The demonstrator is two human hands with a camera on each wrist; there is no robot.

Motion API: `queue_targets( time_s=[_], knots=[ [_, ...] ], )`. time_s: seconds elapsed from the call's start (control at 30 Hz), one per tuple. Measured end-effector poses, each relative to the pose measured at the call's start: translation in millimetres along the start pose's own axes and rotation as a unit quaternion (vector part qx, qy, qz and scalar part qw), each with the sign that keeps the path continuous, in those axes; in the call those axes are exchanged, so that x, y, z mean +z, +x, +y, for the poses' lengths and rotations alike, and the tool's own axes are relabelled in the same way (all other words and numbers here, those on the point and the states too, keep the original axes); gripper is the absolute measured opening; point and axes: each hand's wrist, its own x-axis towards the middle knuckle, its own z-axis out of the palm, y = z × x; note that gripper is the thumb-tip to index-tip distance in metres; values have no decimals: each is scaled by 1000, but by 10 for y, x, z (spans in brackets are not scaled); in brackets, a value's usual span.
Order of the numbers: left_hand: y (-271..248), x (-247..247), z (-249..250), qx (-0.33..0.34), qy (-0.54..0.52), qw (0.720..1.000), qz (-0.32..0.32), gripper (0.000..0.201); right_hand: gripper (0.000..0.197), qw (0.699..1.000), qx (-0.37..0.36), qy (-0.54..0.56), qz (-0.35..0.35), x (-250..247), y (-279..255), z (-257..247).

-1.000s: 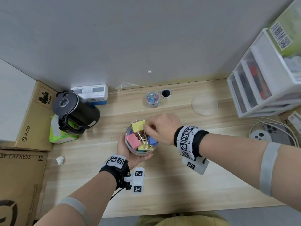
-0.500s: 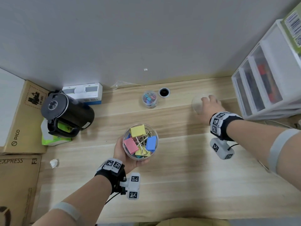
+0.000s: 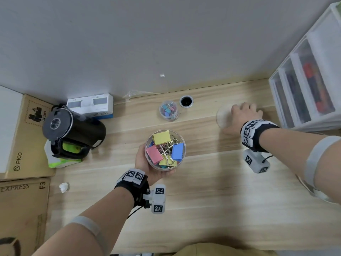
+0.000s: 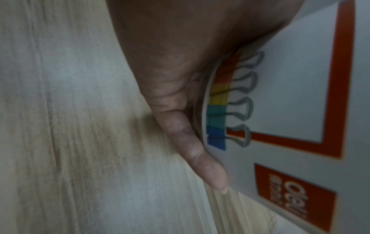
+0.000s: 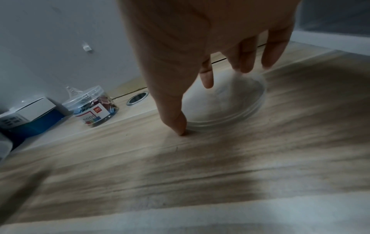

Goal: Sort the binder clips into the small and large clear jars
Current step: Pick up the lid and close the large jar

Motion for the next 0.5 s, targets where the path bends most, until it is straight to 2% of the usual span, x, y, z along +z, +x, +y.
queue_targets(
  time_s=[0.13,0.23,0.3,0.37,0.43,0.5],
  knots=[
    [-1,11,47,-1,-8,1000,5,86,88,1000,-7,2,-17,-23,-165,-24],
    [-50,22,75,2,-5,1000,-3,85,97,983,-47,170,-42,-118,-355,-178],
    [-100,42,87,6,-1,1000,0,84,96,952,-108,281,-54,-240,-508,-360],
    [-158,66,96,11,6,1000,11,82,96,919,-187,343,-49,-384,-691,-578],
    [-214,97,104,18,13,1000,19,80,94,899,-264,347,-46,-535,-894,-796],
    [-263,133,106,32,15,999,25,76,93,891,-329,311,-40,-637,-1086,-995]
  ],
)
